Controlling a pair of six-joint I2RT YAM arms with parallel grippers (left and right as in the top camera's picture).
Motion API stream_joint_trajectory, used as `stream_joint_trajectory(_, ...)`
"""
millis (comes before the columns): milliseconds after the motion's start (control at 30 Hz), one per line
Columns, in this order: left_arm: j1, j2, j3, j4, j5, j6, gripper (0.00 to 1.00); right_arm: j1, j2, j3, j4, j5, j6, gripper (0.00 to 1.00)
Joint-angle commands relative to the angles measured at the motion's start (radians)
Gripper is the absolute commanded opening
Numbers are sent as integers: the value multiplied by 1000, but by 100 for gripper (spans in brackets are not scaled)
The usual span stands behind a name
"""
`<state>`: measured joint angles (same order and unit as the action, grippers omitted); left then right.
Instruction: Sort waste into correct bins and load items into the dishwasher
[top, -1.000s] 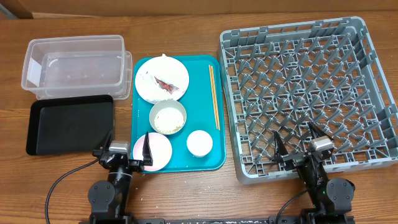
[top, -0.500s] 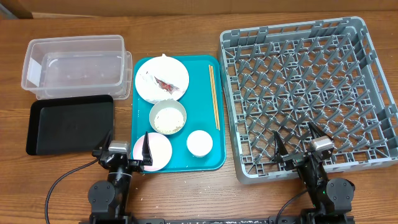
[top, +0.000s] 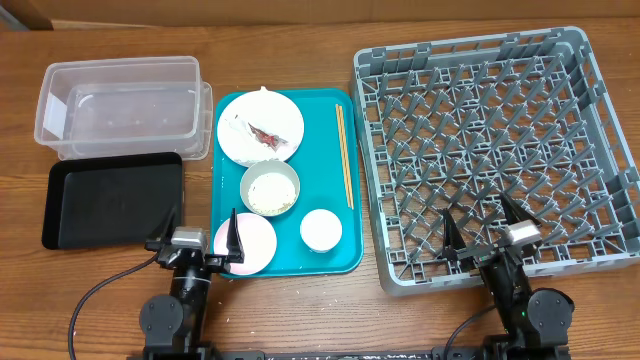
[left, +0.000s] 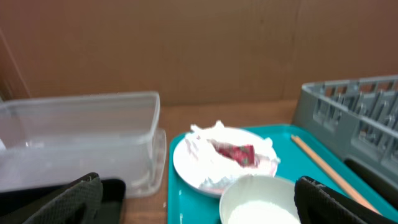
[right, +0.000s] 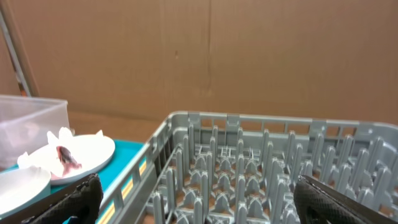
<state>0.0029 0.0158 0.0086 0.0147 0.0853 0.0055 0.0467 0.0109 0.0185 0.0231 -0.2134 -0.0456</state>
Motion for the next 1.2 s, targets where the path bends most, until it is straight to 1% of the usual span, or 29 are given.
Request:
stream_joint_trajectory(0,10,-10,-4,90,2,-43,100,-3,-6,-10,48,-9,28,100)
stream_joint_trajectory(100,10,-10,13,186,2,-128,100,-3,-6,-10,144,-10,27,100)
stream_joint_trajectory(167,10,-10,56,200,12,-170,100,-3,-6,2,203,-9,27,100)
stream_joint_trajectory(267,10,-5,143,193,18,-162,100,-3,-6,47,235,-7,25,100)
stream_joint_trajectory(333,10,39,235,193,16,-139,100,-3,-6,76,238,22,4,100)
stream_joint_trajectory(400,10,121,317,193,19,-134,100,-3,-6,102,238,22,-37,100)
stream_joint_trajectory(467,10,225,389,193,21,-132,100,-3,-5,132,237,24,-42,100)
stream_joint_trajectory(500,10,299,436,192,42,-132,100,-3,1,152,233,31,-42,100)
stream_joint_trajectory(567,10,393,497,192,78,-132,100,-3,22,178,225,38,-42,100)
stream_joint_trajectory(600,10,504,575,180,114,-133,100,-3,56,211,203,40,-41,100)
stream_joint_trajectory(633,10,572,630,161,130,-133,100,-3,91,245,171,39,-41,100)
stream_joint_trajectory(667,10,659,706,125,142,-132,100,-3,123,277,141,39,-41,100)
stream_joint_trajectory(700,10,708,753,97,145,-132,100,-3,155,309,113,39,-41,100)
stream_joint_trajectory(800,10,887,955,-61,145,-132,100,-3,291,441,19,37,-41,100)
stream_joint_trajectory(833,10,937,1014,-116,145,-126,100,-3,319,470,0,37,-41,100)
stream_joint_trajectory(900,9,1080,1197,-290,152,-77,100,-3,449,605,-93,37,-41,100)
stream_joint_trajectory(933,9,1115,1244,-335,152,-71,100,-3,481,637,-117,37,-41,100)
stream_joint_trajectory(1067,9,1332,1538,-595,151,-73,100,-3,712,885,-368,29,-41,100)
stream_joint_trajectory(1133,3,1468,1733,-754,150,-72,100,-3,850,1038,-537,29,-41,100)
stream_joint_trajectory(1167,2,1508,1792,-801,151,-72,100,-3,887,1080,-581,29,-41,100)
